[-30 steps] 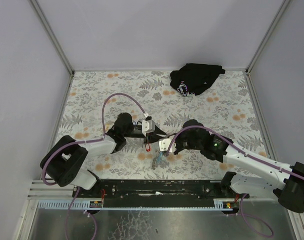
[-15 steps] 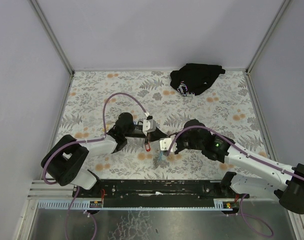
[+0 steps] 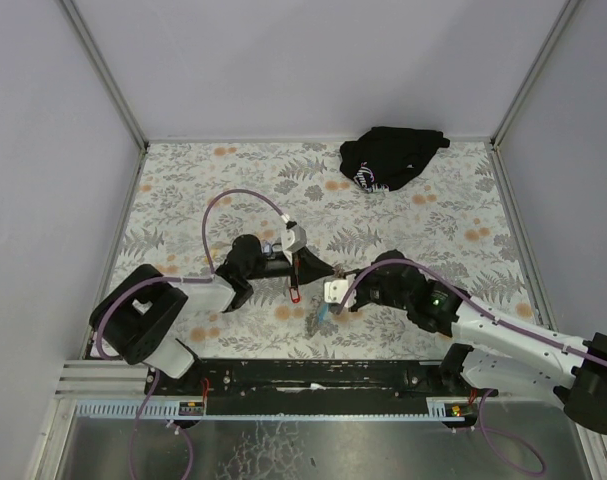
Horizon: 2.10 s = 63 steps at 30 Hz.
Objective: Put the keys on the keyring
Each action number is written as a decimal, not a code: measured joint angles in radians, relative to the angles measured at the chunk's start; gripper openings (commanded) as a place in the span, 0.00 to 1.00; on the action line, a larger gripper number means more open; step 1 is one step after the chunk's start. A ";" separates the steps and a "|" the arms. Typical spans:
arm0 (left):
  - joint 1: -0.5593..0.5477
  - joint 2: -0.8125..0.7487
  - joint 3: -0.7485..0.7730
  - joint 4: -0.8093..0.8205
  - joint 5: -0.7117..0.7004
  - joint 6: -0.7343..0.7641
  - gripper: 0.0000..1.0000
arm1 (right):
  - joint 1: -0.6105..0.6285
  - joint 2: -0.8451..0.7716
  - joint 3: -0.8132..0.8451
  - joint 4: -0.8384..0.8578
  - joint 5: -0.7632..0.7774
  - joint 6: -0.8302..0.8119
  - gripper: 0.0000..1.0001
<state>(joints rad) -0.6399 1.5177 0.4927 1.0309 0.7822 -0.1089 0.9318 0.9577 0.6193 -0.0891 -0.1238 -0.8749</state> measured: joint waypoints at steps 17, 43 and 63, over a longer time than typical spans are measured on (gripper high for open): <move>-0.014 0.086 -0.125 0.296 -0.252 -0.343 0.00 | 0.037 0.079 -0.120 0.285 0.077 0.025 0.00; 0.037 0.014 -0.089 0.259 0.012 -0.056 0.46 | 0.050 0.056 0.080 -0.060 0.103 -0.099 0.00; 0.016 -0.014 0.009 0.017 0.109 0.144 0.29 | 0.050 0.085 0.104 -0.096 0.060 -0.103 0.00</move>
<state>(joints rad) -0.6235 1.5040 0.5014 1.0477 0.8909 0.0353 0.9817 1.0431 0.7231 -0.1848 -0.0639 -0.9783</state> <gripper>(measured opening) 0.297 0.010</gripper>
